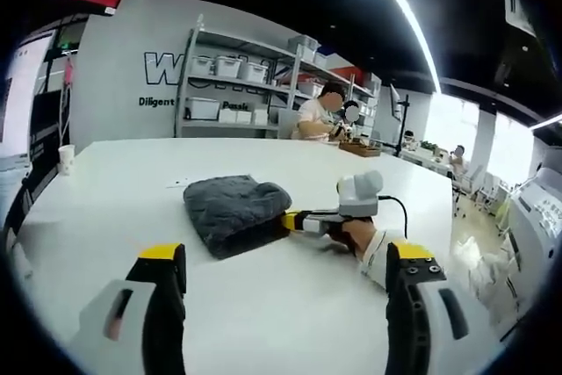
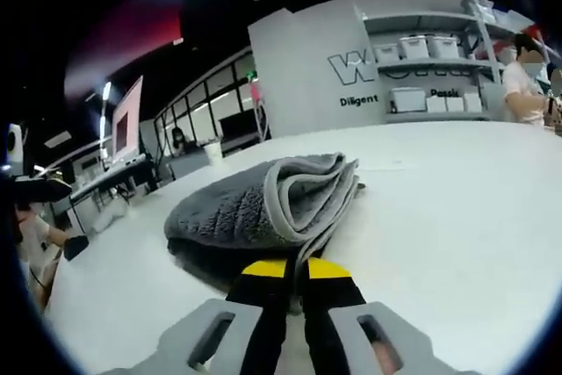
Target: Open the folded towel by lifting each exposed corner and separating the folded layers until the towel lies flat within the target outline without major curled edges
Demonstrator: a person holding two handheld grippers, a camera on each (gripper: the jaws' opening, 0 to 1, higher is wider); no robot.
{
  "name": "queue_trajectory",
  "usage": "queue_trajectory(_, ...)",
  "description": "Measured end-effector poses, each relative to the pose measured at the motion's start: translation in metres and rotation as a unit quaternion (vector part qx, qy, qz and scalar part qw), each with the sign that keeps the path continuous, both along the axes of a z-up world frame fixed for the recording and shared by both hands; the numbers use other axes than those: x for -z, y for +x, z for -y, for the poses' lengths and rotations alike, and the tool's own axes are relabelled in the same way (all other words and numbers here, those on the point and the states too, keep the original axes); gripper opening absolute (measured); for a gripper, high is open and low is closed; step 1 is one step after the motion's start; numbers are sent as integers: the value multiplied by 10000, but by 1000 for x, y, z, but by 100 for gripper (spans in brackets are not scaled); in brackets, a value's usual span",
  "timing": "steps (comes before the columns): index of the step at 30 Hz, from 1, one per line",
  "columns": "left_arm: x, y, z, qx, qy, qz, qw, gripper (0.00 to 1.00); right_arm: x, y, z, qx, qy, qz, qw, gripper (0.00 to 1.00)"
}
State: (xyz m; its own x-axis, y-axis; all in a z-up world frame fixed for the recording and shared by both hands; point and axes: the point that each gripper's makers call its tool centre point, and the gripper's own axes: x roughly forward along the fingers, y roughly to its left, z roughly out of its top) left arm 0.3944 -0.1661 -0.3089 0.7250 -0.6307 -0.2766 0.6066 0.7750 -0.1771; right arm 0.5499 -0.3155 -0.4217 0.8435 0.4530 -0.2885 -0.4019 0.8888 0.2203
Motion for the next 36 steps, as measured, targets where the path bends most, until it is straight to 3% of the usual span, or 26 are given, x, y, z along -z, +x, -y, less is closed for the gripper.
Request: queue_trajectory(36, 3, -1, 0, -25, 39, -45, 10000, 92, 1, 9, 31, 467, -32, -25, 9989, 0)
